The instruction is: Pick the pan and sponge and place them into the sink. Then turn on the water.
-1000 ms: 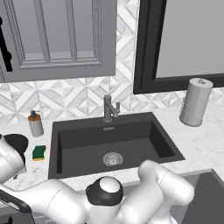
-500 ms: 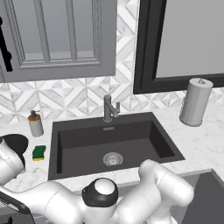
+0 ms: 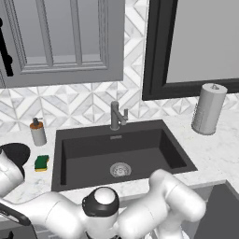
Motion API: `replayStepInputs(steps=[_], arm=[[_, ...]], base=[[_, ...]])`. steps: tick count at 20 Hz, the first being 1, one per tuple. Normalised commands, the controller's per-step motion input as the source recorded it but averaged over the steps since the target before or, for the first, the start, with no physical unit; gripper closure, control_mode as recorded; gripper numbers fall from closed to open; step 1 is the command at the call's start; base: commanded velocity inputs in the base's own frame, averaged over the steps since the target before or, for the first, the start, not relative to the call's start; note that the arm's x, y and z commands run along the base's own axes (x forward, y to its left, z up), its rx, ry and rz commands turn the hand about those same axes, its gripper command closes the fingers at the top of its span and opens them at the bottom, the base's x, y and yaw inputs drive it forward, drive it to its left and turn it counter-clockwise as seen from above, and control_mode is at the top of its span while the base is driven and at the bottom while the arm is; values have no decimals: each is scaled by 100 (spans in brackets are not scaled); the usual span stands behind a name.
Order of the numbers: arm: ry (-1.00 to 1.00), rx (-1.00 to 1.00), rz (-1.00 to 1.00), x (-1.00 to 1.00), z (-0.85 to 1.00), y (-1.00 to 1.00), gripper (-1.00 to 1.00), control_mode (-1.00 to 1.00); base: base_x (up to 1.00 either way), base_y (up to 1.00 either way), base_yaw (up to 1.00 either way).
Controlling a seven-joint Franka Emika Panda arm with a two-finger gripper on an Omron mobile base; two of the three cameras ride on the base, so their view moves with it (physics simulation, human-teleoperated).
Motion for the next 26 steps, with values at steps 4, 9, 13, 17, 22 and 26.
replayStepInputs(steps=[4,9,13,17,22,26], arm=[[0,0,-2,2,-36,3,-100,-100],[2,0,-6,0,-58,0,-100,-100],[2,1,-8,-10,-57,0,100,-100],[0,3,-9,-16,-63,-10,100,-100],[0,3,-6,-21,-58,-17,100,-100],[-1,5,-6,-32,-46,-22,100,-100]], base=[[0,0,0],[0,0,0],[0,0,0],[0,0,0],[0,0,0],[0,0,0]])
